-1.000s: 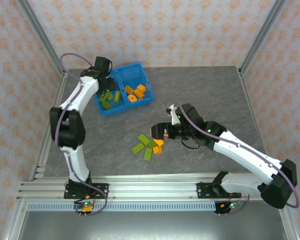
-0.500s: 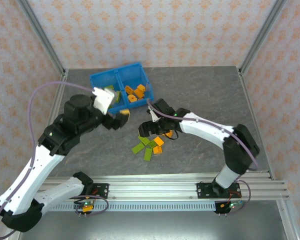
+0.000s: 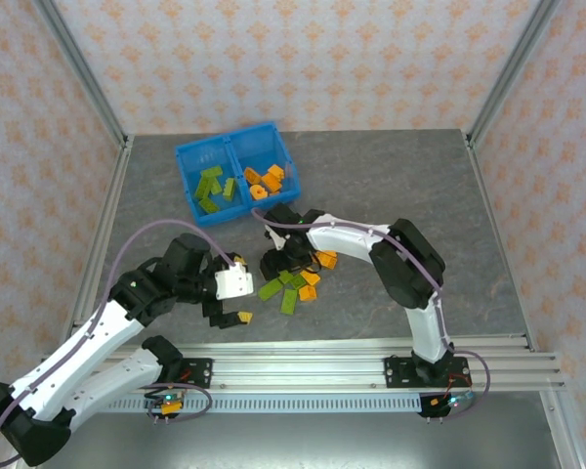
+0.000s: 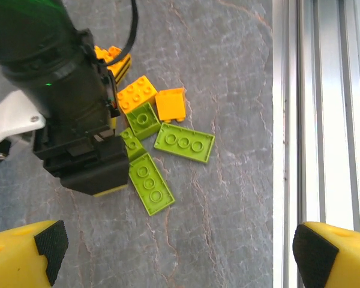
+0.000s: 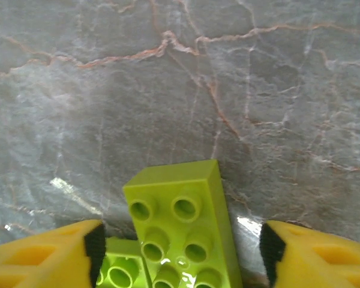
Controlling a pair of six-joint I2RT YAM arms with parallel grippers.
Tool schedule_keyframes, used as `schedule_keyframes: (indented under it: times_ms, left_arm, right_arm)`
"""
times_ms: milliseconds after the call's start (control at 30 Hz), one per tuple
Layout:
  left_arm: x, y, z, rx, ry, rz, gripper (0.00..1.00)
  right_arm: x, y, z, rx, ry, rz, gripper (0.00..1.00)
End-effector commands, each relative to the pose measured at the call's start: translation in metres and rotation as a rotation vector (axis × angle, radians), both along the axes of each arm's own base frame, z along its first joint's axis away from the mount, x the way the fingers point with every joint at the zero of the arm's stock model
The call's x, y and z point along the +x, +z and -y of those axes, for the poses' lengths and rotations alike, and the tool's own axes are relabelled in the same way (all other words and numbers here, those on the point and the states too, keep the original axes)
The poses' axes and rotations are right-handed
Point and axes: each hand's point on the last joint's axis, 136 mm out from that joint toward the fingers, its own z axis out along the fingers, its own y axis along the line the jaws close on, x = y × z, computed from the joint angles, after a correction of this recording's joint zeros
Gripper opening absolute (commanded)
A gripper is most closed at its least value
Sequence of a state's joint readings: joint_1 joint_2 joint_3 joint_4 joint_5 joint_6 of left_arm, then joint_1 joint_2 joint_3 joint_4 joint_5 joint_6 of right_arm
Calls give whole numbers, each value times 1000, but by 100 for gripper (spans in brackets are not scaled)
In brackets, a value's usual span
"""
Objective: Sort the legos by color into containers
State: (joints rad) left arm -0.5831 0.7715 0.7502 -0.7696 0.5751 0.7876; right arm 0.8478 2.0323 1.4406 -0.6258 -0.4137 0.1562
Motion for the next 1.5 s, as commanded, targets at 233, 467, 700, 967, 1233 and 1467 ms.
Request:
schedule_keyframes:
  times_ms: [233,467,700,967,1233,1467]
  left_arm:
    - [16,0,-7,-13,24,223,99]
    - [26,23,-19,-62,116,383,99]
    - [37,58,-41,-175,281,609,100]
    - [37,59,-62,-130,352,687,100]
    - [35,30,-59,21,258,610,99]
    - [41,22,-72,95,309,612,100]
  right_arm:
    - [8,-16,9,-136,-27,74,32]
    - [26,57,-19,75,-85,187,24]
    - [44,179,-50,449,-88,435,24]
    - [99,216,-97,570,-108,643,24]
    - [167,179,-143,457,-107,772,25]
    - [204,119,-177,341,-75,774,26]
